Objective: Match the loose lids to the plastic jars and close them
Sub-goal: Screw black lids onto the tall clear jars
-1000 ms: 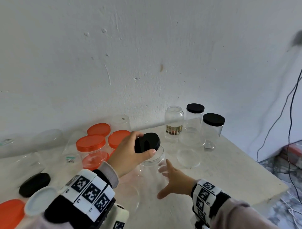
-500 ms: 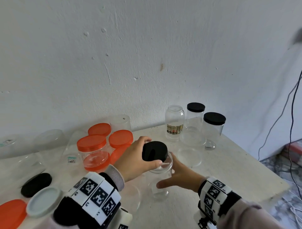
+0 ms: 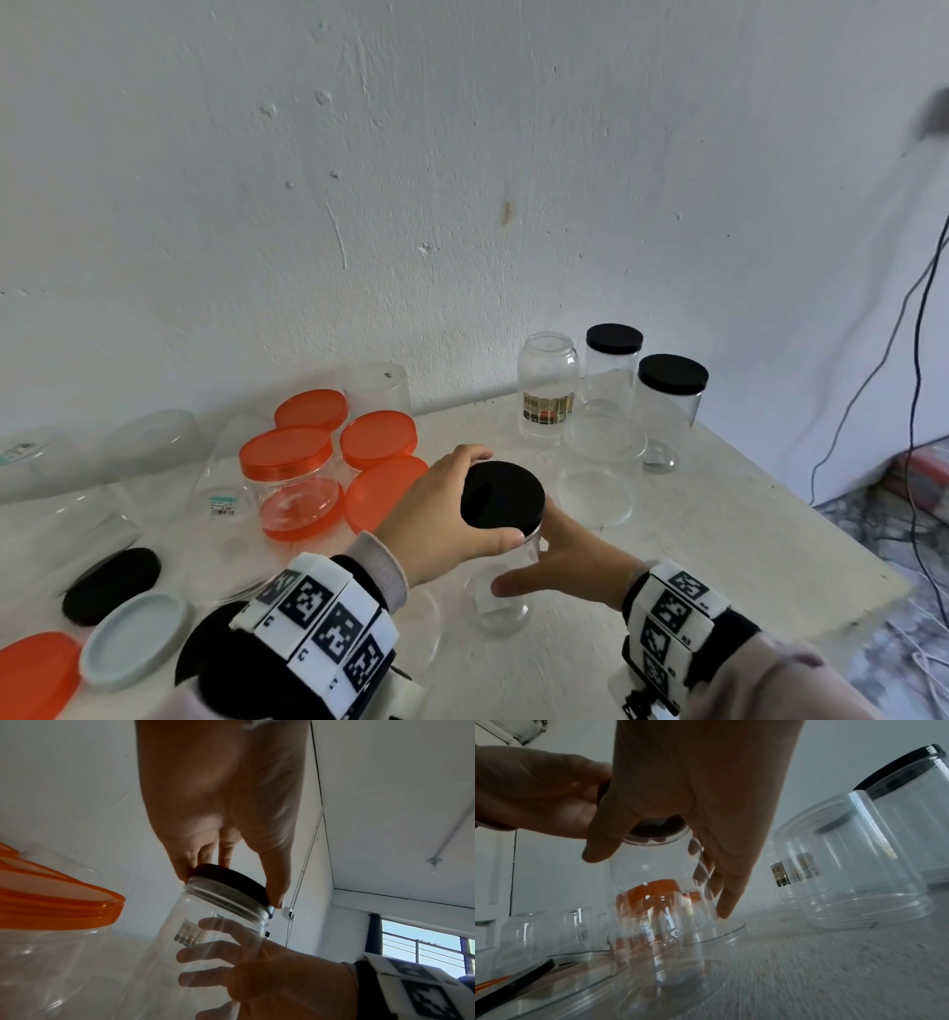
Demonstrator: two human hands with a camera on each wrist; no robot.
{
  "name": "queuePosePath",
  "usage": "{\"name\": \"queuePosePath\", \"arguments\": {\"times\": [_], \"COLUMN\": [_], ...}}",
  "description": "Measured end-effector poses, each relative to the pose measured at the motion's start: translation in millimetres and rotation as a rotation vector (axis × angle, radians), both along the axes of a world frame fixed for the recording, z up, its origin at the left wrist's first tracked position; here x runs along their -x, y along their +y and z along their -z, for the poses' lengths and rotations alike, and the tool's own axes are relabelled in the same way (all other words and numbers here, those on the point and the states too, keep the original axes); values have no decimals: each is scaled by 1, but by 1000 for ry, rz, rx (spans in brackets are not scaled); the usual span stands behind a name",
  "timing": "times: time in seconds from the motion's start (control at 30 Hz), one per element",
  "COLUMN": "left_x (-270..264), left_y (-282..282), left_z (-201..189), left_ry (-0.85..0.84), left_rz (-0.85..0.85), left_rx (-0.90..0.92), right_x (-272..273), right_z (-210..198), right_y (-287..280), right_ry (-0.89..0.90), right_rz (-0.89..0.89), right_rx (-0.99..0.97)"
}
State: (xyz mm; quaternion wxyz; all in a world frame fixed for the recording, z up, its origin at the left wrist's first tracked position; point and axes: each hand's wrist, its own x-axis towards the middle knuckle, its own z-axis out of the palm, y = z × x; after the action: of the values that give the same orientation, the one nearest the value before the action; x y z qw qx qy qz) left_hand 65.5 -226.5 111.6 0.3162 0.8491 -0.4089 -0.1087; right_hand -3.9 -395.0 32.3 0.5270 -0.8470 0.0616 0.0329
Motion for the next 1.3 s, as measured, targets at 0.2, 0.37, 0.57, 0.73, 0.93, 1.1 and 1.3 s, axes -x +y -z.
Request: {"name": "queuePosePath", "arguments": {"times": [0.2, 0.37, 0.57, 0.73, 0.93, 1.1, 1.3], "left_x": [-5, -7, -1, 0, -2, -4, -4], "left_y": [8, 14, 3, -1, 0, 0, 0], "left_z": [15, 40, 65, 73, 76, 75, 75], "left_ry": [125, 352, 418, 452, 410, 387, 391], "left_rz": [-12, 1, -47, -75, -85, -77, -73], "left_rx": [47, 172, 325, 338, 302, 279, 262], "right_x": [7, 14, -6, -23, -32, -33, -35], "right_z": [-15, -54, -95, -111, -121, -127, -133], "right_y": [-8, -22, -6, 11, 19, 21, 24], "right_ry": [50, 1, -27, 104, 175, 187, 186], "right_rz": [-86, -81, -172, -278, -322, -371, -446], "right_rx": [4, 11, 427, 712, 812, 878, 920]}}
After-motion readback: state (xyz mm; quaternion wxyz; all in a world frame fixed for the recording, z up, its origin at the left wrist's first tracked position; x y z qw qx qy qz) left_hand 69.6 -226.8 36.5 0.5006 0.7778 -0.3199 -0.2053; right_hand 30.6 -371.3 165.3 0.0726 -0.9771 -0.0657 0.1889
